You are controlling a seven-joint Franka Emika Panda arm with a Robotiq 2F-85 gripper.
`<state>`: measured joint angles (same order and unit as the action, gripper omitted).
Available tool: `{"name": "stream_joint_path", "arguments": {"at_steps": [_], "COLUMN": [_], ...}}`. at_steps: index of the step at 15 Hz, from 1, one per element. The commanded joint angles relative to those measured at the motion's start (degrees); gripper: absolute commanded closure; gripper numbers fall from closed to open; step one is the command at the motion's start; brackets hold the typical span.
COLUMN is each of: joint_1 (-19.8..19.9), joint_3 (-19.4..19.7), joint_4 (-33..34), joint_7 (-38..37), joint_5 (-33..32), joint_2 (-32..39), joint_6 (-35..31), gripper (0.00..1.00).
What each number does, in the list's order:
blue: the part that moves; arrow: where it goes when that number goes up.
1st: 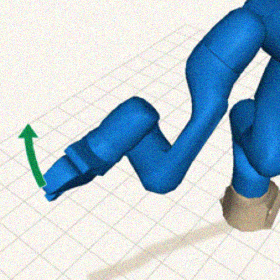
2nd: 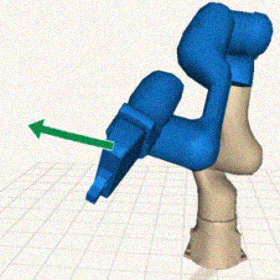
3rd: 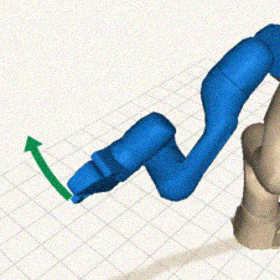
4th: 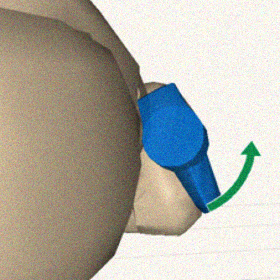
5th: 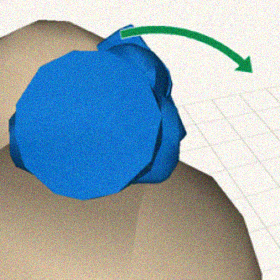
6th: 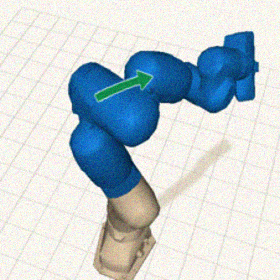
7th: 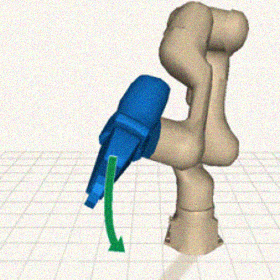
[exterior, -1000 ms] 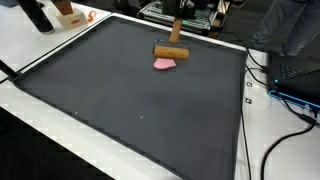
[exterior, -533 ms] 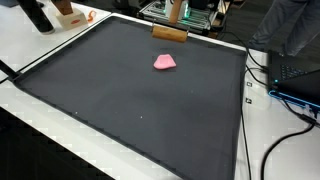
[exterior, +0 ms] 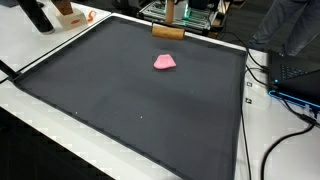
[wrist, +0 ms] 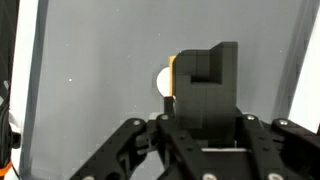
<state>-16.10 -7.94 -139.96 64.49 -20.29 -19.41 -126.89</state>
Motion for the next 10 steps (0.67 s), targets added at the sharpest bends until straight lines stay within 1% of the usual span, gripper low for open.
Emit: {"name": "stream_joint_path", "arguments": {"at_steps": [1, 4, 10], "joint_1": [2.09, 3.99, 6.26], "joint_3": [2.48, 4.06, 6.58], "joint_4": [-3.75, -5.25, -7.97], "joint_7": [-3.84, -8.65, -18.52], "joint_5": [4.66, 6.49, 11.70], "joint_2": [-2.63, -2.66, -2.26], "joint_6": [-2.55, -4.17, -9.29], "gripper": [0.77, 0.77, 0.77]}}
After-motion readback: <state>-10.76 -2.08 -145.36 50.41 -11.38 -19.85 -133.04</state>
